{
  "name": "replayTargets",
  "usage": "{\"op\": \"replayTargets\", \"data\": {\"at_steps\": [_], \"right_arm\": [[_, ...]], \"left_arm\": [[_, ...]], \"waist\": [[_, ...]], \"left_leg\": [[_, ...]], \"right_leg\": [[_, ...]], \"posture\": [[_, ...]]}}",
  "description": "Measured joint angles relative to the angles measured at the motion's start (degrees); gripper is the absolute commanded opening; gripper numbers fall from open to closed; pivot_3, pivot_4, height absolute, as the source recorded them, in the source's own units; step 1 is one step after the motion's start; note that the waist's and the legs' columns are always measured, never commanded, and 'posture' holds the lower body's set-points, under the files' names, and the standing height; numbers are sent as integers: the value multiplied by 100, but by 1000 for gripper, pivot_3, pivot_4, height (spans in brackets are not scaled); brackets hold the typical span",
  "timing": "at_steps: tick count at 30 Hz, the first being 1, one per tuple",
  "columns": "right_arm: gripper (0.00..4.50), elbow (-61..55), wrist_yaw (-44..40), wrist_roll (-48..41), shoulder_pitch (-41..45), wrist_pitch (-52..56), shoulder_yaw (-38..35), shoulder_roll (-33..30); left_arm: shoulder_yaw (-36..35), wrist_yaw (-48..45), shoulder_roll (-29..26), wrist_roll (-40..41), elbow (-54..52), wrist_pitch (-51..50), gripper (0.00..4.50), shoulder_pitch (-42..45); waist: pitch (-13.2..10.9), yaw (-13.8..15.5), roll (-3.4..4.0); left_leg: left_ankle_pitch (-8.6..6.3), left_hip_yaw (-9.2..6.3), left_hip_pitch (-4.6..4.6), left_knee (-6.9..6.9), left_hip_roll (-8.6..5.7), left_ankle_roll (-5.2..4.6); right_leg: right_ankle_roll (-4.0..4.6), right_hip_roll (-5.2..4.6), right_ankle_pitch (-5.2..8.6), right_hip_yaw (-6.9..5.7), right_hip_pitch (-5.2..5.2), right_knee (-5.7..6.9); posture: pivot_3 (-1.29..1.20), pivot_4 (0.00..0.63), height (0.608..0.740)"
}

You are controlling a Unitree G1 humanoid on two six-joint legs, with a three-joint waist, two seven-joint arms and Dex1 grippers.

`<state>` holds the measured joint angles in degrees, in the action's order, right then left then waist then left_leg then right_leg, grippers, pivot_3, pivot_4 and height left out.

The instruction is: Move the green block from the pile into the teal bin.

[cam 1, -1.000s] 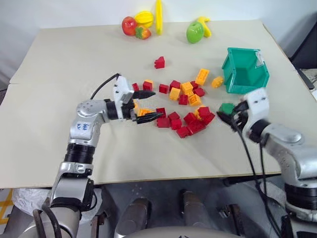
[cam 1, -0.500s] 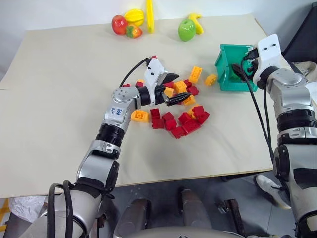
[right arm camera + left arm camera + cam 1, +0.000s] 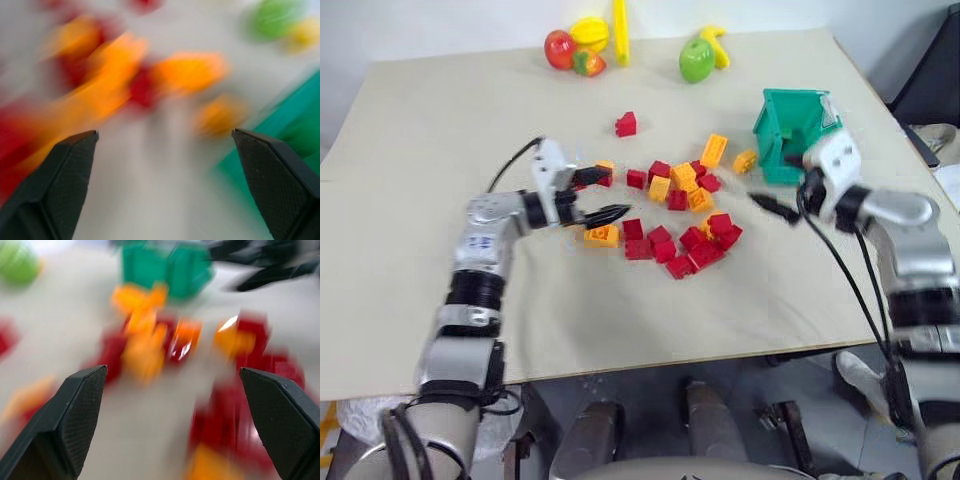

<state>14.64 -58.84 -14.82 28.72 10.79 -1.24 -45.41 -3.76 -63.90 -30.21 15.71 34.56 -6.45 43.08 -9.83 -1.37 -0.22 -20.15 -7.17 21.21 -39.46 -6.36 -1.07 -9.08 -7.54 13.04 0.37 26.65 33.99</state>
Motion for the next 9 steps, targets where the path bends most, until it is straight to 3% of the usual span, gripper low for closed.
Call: {"op": "replayTargets", "data": {"at_steps": [4,9], "right_arm": [[4466,-161,-873,-66,-556,-593,-87,-501],[4466,193,-1360,-104,-653,-1137,-182,-632]], "left_arm": [[-111,-372,-461,69,-7,4,4500,-380],[-483,-444,-892,157,-50,-94,4500,-951]], "waist": [[0,2,0],[0,-23,0]], "left_leg": [[-1,5,-14,-17,6,0],[2,16,-27,-17,16,8]], "right_leg": [[1,6,-6,0,-19,4],[10,12,-9,7,-16,26]], "posture": [[0,150,740],[0,150,740]]}}
